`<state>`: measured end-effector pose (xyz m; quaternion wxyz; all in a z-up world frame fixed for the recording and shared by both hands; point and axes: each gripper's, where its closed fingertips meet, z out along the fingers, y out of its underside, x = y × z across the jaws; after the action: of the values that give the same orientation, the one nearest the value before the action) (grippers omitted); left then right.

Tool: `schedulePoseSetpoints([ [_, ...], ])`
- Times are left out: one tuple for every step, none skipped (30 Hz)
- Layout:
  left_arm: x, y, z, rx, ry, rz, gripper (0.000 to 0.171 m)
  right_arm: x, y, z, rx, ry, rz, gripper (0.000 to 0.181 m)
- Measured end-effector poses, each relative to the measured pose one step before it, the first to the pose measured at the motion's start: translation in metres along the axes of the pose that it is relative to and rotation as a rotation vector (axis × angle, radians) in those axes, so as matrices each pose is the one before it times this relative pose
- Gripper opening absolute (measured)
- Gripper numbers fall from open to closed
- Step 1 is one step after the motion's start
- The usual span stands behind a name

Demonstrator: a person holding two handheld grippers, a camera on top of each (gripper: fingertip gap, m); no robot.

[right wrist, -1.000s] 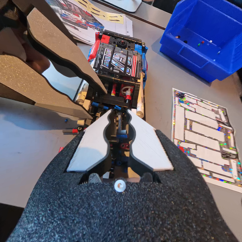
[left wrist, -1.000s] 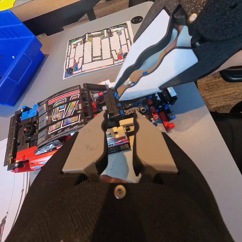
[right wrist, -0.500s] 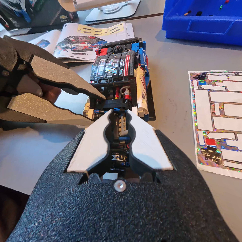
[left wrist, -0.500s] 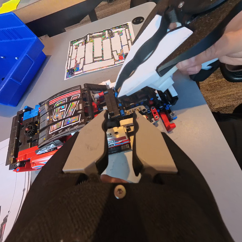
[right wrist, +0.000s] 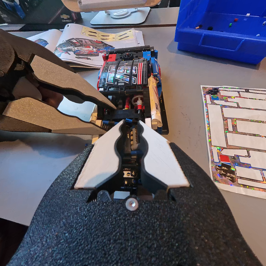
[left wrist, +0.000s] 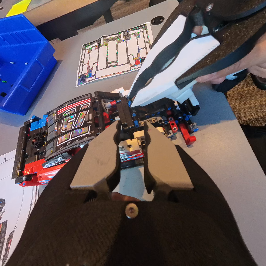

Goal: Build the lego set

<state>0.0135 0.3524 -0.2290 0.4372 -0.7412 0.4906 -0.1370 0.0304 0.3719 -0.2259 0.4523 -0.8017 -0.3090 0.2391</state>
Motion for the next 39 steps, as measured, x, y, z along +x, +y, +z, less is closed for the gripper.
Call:
schedulePoseSetpoints([
  [0.00008,0.00000,0.00002,-0.00005,0.0029,-0.0020,0.030,0.00011,-0.00006,0.00018,0.0008,0.0045,-0.0077,0.014],
  [-0.00022,0.00008,-0.00009,0.00021,0.0016,-0.0015,0.030,-0.00001,-0.00001,0.00022,0.0020,0.0025,-0.0057,0.014],
  [-0.00026,0.00004,0.00005,0.00029,0.0000,-0.0013,0.030,-0.00001,-0.00013,0.00040,0.0027,0.0005,-0.0015,0.014],
  [-0.00038,0.00003,0.00005,0.00031,-0.0009,-0.0015,0.030,0.00013,-0.00021,0.00042,0.0026,-0.0019,0.0028,0.014],
  [-0.00034,0.00010,0.00002,-0.00015,-0.0008,-0.0016,0.030,0.00005,-0.00010,0.00038,0.0025,-0.0035,0.0039,0.014],
  [-0.00037,0.00004,-0.00001,-0.00039,-0.0005,-0.0022,0.030,0.00006,-0.00013,0.00043,0.0019,-0.0023,0.0022,0.014],
  [-0.00023,0.00008,0.00006,-0.00043,-0.0003,-0.0017,0.030,-0.00004,-0.00016,0.00030,0.0004,0.0009,-0.0036,0.014],
  [-0.00025,0.00008,-0.00003,-0.00024,-0.0011,-0.0006,0.030,0.00004,-0.00013,0.00036,-0.0005,0.0038,-0.0090,0.013],
  [-0.00022,0.00011,0.00004,-0.00022,-0.0017,0.0001,0.030,-0.00005,-0.00014,0.00028,0.0001,0.0047,-0.0101,0.013],
  [-0.00030,0.00000,-0.00004,-0.00037,-0.0007,-0.0006,0.030,0.00006,0.00002,0.00031,0.0002,0.0043,-0.0092,0.013],
  [-0.00007,0.00007,-0.00001,0.00015,0.0007,-0.0014,0.030,0.00003,-0.00009,0.00008,0.0002,0.0045,-0.0086,0.012],
  [-0.00006,0.00000,0.00001,0.00029,0.0002,-0.0006,0.030,0.00012,0.00005,0.00005,0.0000,0.0058,-0.0103,0.012],
  [-0.00020,0.00010,-0.00008,-0.00031,-0.0007,0.0008,0.030,0.00138,0.00081,-0.00009,-0.0026,0.0129,-0.0160,0.004],
  [-0.00069,0.00014,0.00017,-0.00043,-0.0031,-0.0014,0.030,-0.00031,-0.00096,-0.00051,0.0099,-0.0016,-0.0072,0.000],
  [-0.00071,-0.00008,0.00017,0.00166,-0.0015,-0.0029,0.030,-0.00037,0.00009,0.00025,0.0021,-0.0044,0.0056,0.000],
  [-0.00029,0.00013,-0.00006,0.00074,0.0013,-0.0017,0.030,0.00009,0.00009,0.00042,0.0000,-0.0035,0.0050,0.000],
  [-0.00054,0.00015,0.00010,0.00037,-0.0007,-0.0003,0.030,0.00029,-0.00032,0.00060,0.0024,-0.0058,0.0169,0.000],
  [-0.00058,0.00006,0.00009,0.00029,-0.0008,-0.0014,0.030,0.00017,-0.00035,0.00034,0.0046,-0.0085,0.0324,0.000],
  [0.00001,0.00000,-0.00014,0.00092,0.0028,0.0000,0.030,0.00002,-0.00018,-0.00011,0.0046,-0.0078,0.0270,0.000],
  [0.00004,0.00001,-0.00013,0.00008,0.0026,0.0017,0.030,0.00033,-0.00006,-0.00043,0.0011,-0.0001,-0.0001,0.000],
  [-0.00015,0.00008,-0.00018,0.00038,0.0019,0.0003,0.030,0.00076,0.00055,-0.00069,-0.0020,0.0095,-0.0233,0.000],
  [-0.00011,0.00001,-0.00012,0.00040,0.0020,0.0007,0.030,0.00140,0.00064,-0.00089,-0.0009,0.0167,-0.0310,0.003],
  [-0.00003,0.00002,-0.00019,-0.00021,0.0016,0.0039,0.030,0.00103,0.00055,-0.00104,-0.0005,0.0133,-0.0286,0.007],
  [-0.00019,0.00020,-0.00026,-0.00084,0.0018,0.0026,0.030,0.00001,0.00049,-0.00102,-0.0007,0.0035,-0.0204,0.008],
  [0.00002,0.00001,-0.00027,-0.00079,0.0031,-0.0007,0.029,-0.00147,-0.00058,-0.00104,0.0030,-0.0095,-0.0093,0.008],
  [-0.00004,0.00009,-0.00020,-0.00233,0.0031,0.0003,0.029,-0.00215,-0.00148,-0.00120,0.0059,-0.0157,-0.0010,0.009],
  [-0.00010,0.00043,-0.00050,-0.00626,0.0021,0.0045,0.029,-0.00048,-0.00176,-0.00118,0.0042,-0.0061,0.0013,0.008],
  [-0.00026,0.00070,-0.00099,-0.01058,0.0020,0.0042,0.029,-0.00023,-0.00189,-0.00090,0.0020,-0.0043,-0.0024,0.009],
  [-0.00054,0.00054,-0.00171,-0.01011,0.0022,0.0027,0.028,-0.00187,-0.00153,-0.00080,0.0003,-0.0138,-0.0020,0.008],
  [-0.00074,0.00008,-0.00253,-0.00618,0.0017,0.0053,0.029,-0.00328,-0.00080,-0.00042,-0.0034,-0.0212,0.0047,0.009],
  [-0.00153,-0.00007,-0.00292,-0.00320,-0.0021,0.0068,0.030,-0.00389,0.00007,0.00026,-0.0055,-0.0225,0.0105,0.013],
  [-0.00222,-0.00030,-0.00322,0.00027,-0.0054,0.0067,0.031,-0.00571,0.00029,0.00075,-0.0055,-0.0307,0.0090,0.017],
  [-0.00214,-0.00039,-0.00339,0.00382,-0.0044,0.0045,0.031,-0.00608,0.00126,0.00151,-0.0113,-0.0298,0.0046,0.018],
  [-0.00134,-0.00028,-0.00330,0.00343,0.0010,0.0028,0.032,-0.00342,0.00171,0.00187,-0.0134,-0.0115,-0.0020,0.019],
  [-0.00054,0.00032,-0.00279,0.00110,0.0056,0.0055,0.032,-0.00115,0.00141,0.00216,-0.0121,0.0025,-0.0097,0.020],
  [0.00117,0.00129,-0.00174,-0.00099,0.0126,0.0106,0.033,0.00014,0.00097,0.00195,-0.0098,0.0082,-0.0107,0.020],
  [0.00205,0.00114,-0.00079,0.00147,0.0140,0.0121,0.032,0.00026,0.00017,0.00182,-0.0067,0.0064,-0.0046,0.021],
  [0.00143,0.00091,-0.00007,0.00246,0.0075,0.0070,0.031,-0.00066,-0.00025,0.00145,-0.0047,-0.0030,0.0039,0.020],
  [0.00144,0.00064,0.00048,0.00222,0.0059,0.0020,0.030,-0.00134,-0.00016,0.00132,-0.0056,-0.0095,0.0116,0.020],
])
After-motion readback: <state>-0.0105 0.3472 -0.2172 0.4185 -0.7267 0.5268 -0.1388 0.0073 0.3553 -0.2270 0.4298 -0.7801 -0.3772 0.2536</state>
